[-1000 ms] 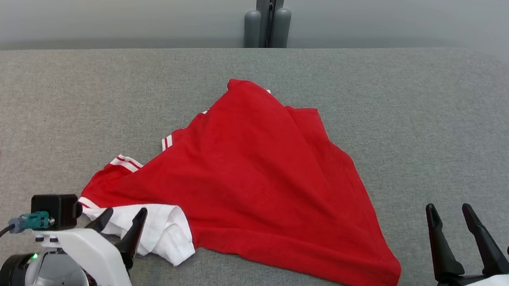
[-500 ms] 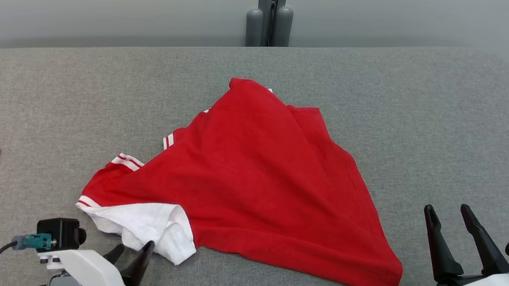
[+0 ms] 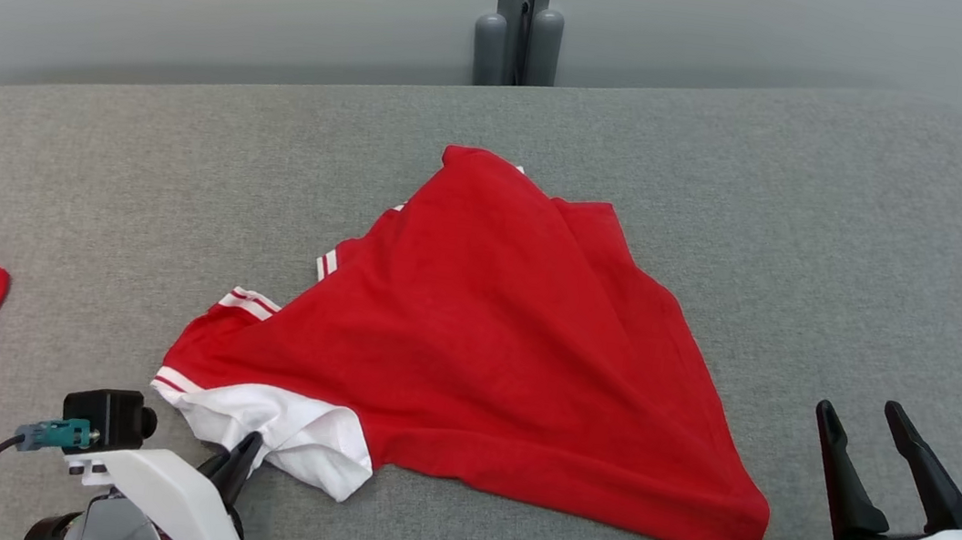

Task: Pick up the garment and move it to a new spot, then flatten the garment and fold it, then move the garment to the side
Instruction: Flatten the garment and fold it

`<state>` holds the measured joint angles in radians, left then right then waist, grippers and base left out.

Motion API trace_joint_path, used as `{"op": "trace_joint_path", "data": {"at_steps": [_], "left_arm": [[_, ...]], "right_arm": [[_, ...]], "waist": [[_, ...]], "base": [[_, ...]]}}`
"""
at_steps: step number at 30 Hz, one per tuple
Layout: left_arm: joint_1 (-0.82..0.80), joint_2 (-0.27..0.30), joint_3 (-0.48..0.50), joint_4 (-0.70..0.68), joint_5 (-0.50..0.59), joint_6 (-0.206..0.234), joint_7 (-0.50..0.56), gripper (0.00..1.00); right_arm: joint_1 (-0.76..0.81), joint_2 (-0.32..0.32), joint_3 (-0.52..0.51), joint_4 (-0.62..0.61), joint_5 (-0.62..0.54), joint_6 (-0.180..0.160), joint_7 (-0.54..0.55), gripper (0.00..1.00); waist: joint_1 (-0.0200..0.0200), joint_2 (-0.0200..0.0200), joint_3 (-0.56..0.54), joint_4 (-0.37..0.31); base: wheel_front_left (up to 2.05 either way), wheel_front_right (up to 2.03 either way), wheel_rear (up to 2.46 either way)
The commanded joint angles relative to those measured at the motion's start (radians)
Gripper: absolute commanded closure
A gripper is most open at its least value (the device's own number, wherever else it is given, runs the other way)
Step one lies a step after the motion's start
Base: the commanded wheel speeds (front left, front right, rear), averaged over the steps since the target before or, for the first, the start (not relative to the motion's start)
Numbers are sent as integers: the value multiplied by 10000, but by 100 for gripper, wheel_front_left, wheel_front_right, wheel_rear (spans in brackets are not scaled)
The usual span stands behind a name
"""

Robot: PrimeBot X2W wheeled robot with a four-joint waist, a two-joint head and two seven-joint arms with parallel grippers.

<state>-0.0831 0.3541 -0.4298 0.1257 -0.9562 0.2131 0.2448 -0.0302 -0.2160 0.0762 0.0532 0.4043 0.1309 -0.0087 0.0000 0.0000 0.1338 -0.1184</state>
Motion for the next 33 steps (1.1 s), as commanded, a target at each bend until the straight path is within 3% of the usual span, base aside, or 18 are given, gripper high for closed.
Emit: {"op": "trace_joint_path", "data": {"at_steps": [1,7,11,18,19,21,29,33], "left_arm": [[222,197,97,-367,-11,94,58,100],[813,803,405,-1420,-130,541,454,100],[1283,1338,255,-2049,-311,811,1286,100],[1698,1685,108,-2105,-364,1171,1916,100],[1735,1678,48,-2015,-366,1212,1975,90],[1693,1836,-13,-1752,-169,1257,1989,0],[1341,1917,65,-1230,478,1315,1206,0],[1143,1935,473,-1604,1009,1460,10,0]], "right_arm": [[156,-63,-137,18,-55,0,67,0],[297,-63,-146,-25,-20,-2,172,0],[284,-42,-47,31,65,-2,270,0],[349,-103,-20,88,66,-2,596,0],[340,-116,-26,93,60,-2,612,0],[333,-113,-29,91,50,-2,692,0],[359,-70,-5,67,-14,-2,722,0],[381,-29,-115,-86,-79,-2,438,0]], "waist": [[0,0,-137,239],[0,0,-312,722],[0,0,-409,1010],[0,0,-510,1199],[0,0,-521,1204],[0,0,-531,1197],[0,0,-687,1100],[0,0,-846,1040]], "base": [[0,0,0],[0,0,0],[0,0,0],[0,0,0],[0,0,0],[0,0,0],[0,0,0],[0,0,0]]}}
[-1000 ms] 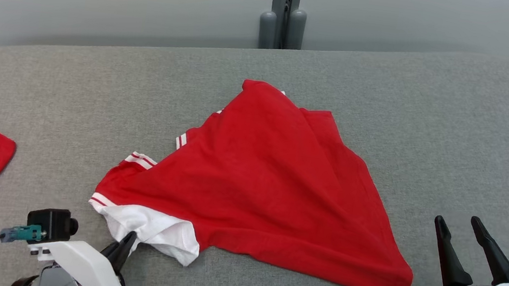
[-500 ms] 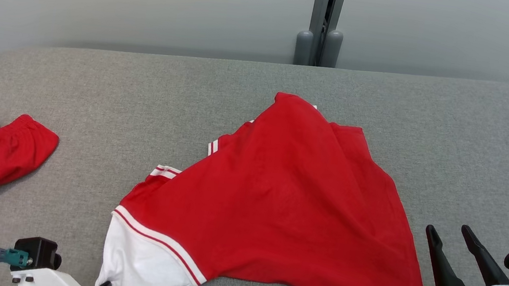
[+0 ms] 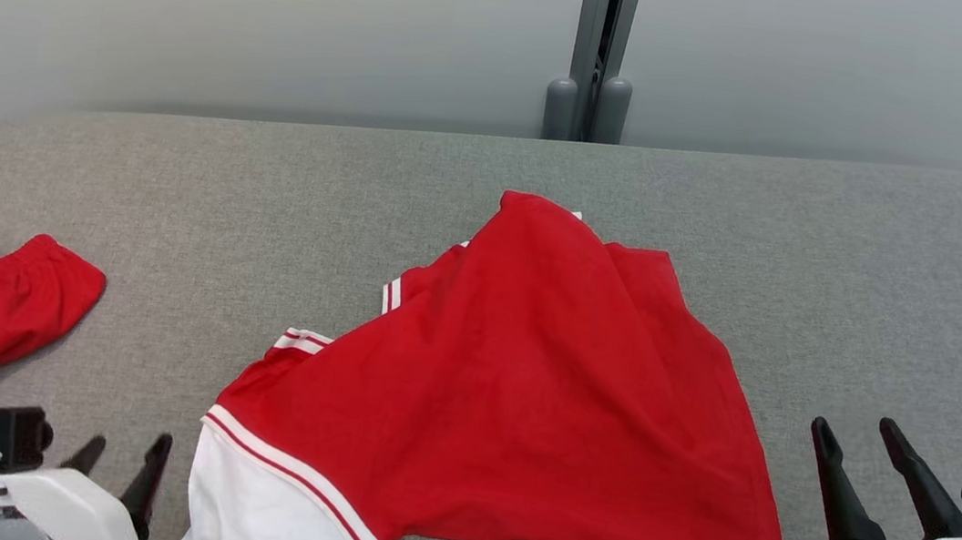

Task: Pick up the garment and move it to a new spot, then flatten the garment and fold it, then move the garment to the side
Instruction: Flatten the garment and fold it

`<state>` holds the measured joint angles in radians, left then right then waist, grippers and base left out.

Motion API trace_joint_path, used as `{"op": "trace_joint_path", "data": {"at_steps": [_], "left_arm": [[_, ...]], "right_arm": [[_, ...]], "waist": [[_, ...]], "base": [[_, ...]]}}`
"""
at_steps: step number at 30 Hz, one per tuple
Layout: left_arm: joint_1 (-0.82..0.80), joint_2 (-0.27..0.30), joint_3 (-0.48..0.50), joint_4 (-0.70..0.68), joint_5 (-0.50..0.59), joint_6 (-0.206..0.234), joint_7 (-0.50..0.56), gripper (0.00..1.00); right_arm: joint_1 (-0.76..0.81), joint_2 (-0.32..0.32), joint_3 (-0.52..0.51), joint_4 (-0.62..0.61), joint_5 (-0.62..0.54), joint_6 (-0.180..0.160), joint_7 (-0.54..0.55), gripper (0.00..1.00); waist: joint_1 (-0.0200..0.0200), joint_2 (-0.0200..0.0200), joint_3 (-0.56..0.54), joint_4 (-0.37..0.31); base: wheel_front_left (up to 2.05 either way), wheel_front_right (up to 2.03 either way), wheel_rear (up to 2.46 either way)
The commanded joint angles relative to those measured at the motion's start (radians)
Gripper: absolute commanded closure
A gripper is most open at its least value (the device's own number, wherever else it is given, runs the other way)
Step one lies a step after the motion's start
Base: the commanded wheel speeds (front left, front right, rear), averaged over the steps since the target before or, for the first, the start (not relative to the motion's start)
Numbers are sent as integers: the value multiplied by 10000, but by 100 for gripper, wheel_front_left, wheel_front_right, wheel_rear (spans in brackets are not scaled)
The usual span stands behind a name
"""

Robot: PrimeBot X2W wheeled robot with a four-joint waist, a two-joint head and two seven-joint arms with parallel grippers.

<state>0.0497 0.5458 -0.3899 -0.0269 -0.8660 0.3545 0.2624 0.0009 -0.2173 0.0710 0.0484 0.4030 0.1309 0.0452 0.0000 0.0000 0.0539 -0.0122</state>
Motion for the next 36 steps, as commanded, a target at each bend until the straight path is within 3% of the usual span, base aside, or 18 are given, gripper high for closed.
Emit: {"op": "trace_joint_path", "data": {"at_steps": [1,11,18,29,36], "left_arm": [[-231,-2,165,-190,249,67,-490,0],[-693,-131,473,-1118,1445,86,-2667,0],[-741,-351,510,-1160,2247,-142,-4474,0],[-166,-1217,436,309,2586,-485,-5221,0],[-238,-1480,615,493,2880,-696,-5283,0]], "right_arm": [[51,-2,-101,-94,-121,-2,-207,0],[-391,414,-425,-844,-804,-2,-1511,0],[-347,588,-509,-1130,-1046,-2,-2026,0],[386,768,-216,-340,-1142,-2,-2401,0],[244,663,-106,-243,-1075,-2,-2426,0]], "waist": [[0,0,-88,-37],[0,0,-595,-329],[0,0,-743,-518],[0,0,-727,-576],[0,0,-715,-537]], "base": [[0,0,0],[0,0,0],[0,0,0],[0,0,0],[0,0,0]]}}
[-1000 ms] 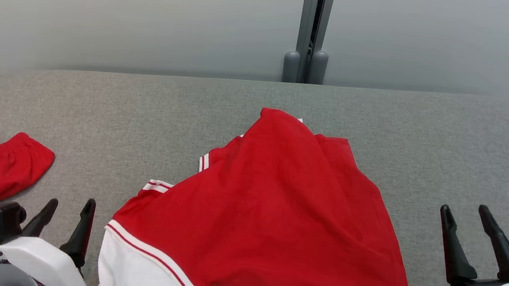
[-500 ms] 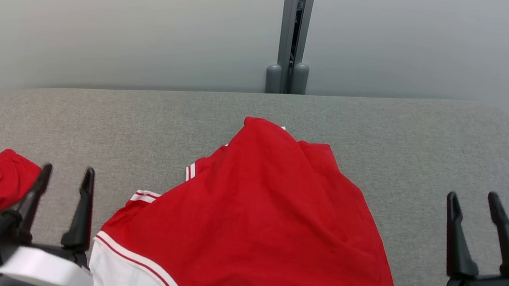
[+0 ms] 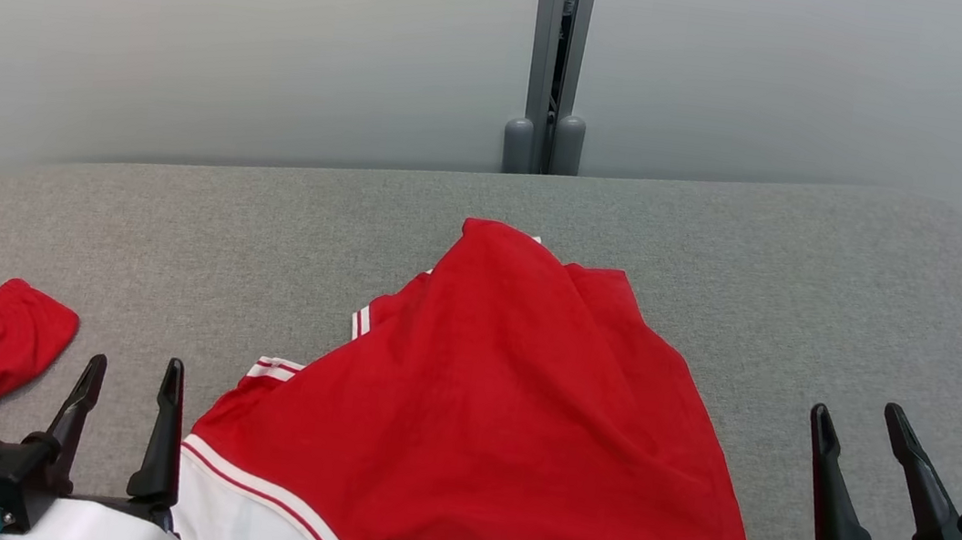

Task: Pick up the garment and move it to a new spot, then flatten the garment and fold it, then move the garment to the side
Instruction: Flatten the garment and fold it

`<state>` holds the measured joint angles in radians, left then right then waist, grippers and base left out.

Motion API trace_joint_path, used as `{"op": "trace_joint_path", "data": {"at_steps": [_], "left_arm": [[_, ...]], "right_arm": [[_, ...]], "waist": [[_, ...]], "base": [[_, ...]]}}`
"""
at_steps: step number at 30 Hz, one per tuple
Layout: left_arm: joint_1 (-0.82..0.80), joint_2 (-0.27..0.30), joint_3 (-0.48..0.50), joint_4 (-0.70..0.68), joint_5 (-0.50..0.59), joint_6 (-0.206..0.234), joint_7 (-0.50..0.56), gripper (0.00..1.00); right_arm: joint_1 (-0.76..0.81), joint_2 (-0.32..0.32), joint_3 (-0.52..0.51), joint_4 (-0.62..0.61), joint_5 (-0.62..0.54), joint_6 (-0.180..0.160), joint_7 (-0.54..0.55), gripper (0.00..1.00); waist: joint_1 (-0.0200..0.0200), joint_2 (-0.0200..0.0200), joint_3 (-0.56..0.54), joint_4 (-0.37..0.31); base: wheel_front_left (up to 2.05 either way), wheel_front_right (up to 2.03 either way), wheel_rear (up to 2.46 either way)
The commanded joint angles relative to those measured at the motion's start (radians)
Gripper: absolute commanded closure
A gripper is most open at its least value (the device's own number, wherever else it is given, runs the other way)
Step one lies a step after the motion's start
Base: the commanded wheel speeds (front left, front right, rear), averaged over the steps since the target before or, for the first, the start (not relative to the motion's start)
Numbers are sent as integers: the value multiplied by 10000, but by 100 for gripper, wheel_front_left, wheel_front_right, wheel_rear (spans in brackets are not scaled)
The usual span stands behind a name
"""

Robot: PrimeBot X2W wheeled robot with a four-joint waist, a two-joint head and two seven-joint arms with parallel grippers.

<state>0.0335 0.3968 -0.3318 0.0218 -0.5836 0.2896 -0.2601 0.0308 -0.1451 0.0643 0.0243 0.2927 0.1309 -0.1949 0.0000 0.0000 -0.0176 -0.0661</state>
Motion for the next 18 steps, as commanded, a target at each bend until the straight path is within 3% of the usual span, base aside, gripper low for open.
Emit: {"op": "trace_joint_path", "data": {"at_steps": [1,18], "left_arm": [[-97,-12,65,-10,69,-60,-59,0],[142,-223,368,-90,175,-119,35,0]], "right_arm": [[-73,-83,-45,-15,32,-2,-1,0],[-98,-51,-37,-139,267,-2,584,0]], "waist": [[0,0,-3,1],[0,0,-102,42]], "base": [[0,0,0],[0,0,0]]}}
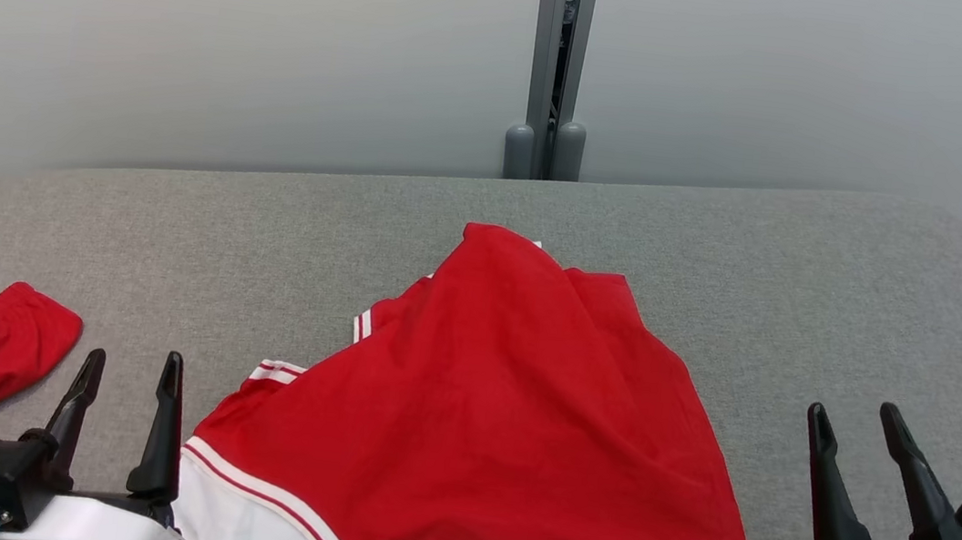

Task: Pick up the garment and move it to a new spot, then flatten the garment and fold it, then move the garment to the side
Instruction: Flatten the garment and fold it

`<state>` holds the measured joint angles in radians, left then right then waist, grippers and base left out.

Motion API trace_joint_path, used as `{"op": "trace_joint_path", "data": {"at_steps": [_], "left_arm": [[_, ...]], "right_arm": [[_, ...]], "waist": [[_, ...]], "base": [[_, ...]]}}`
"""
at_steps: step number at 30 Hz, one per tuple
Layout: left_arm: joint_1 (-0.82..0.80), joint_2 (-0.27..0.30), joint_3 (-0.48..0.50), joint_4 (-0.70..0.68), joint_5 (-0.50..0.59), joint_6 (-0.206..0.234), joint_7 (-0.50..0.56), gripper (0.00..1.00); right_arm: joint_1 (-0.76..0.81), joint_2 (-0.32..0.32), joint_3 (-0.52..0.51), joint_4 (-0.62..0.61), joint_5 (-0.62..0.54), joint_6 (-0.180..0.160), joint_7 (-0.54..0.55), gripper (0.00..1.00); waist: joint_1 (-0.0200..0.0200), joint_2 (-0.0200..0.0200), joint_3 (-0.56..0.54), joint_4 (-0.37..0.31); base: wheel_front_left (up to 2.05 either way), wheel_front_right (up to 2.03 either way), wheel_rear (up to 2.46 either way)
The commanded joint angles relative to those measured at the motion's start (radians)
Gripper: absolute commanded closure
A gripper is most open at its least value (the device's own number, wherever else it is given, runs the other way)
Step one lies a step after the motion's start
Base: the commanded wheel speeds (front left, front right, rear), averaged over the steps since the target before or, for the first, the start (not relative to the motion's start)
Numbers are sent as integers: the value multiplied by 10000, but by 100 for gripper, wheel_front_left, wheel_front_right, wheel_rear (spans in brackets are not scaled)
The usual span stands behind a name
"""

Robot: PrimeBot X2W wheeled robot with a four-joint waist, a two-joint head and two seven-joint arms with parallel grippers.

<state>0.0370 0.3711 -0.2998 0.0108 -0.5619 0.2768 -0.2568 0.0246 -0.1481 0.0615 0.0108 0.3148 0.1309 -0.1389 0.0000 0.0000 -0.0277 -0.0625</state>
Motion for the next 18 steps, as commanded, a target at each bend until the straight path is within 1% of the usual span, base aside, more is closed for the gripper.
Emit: {"op": "trace_joint_path", "data": {"at_steps": [1,4,7,8,10,13,17,18], "left_arm": [[157,46,39,33,-106,-5,106,0],[224,-127,266,-74,-638,-137,192,0],[440,-26,275,58,-1013,-218,699,0],[440,-26,275,58,-1013,-218,699,0],[589,139,135,158,-1191,-279,1291,0],[765,264,-16,152,-1497,-249,2112,0],[855,496,-154,-2,-1659,-95,2973,0],[876,457,-99,-90,-1792,-47,3095,0]], "right_arm": [[11,-28,-3,5,146,-2,158,0],[273,-181,-111,138,274,-2,815,0],[557,-280,-95,319,516,0,1893,0],[557,-280,-95,319,516,0,1893,0],[768,-355,-115,456,741,-2,2674,0],[1104,-312,-146,652,976,-2,3729,0],[1307,-102,-155,849,1351,0,4461,0],[1332,-56,-146,899,1422,-2,4563,0]], "waist": [[0,0,-2,21],[0,0,1,76],[0,0,12,119],[0,0,12,119],[0,0,32,143],[0,0,88,193],[0,0,227,285],[0,0,272,311]], "base": [[0,0,0],[0,0,0],[0,0,0],[0,0,0],[0,0,0],[0,0,0],[0,0,0],[0,0,0]]}}
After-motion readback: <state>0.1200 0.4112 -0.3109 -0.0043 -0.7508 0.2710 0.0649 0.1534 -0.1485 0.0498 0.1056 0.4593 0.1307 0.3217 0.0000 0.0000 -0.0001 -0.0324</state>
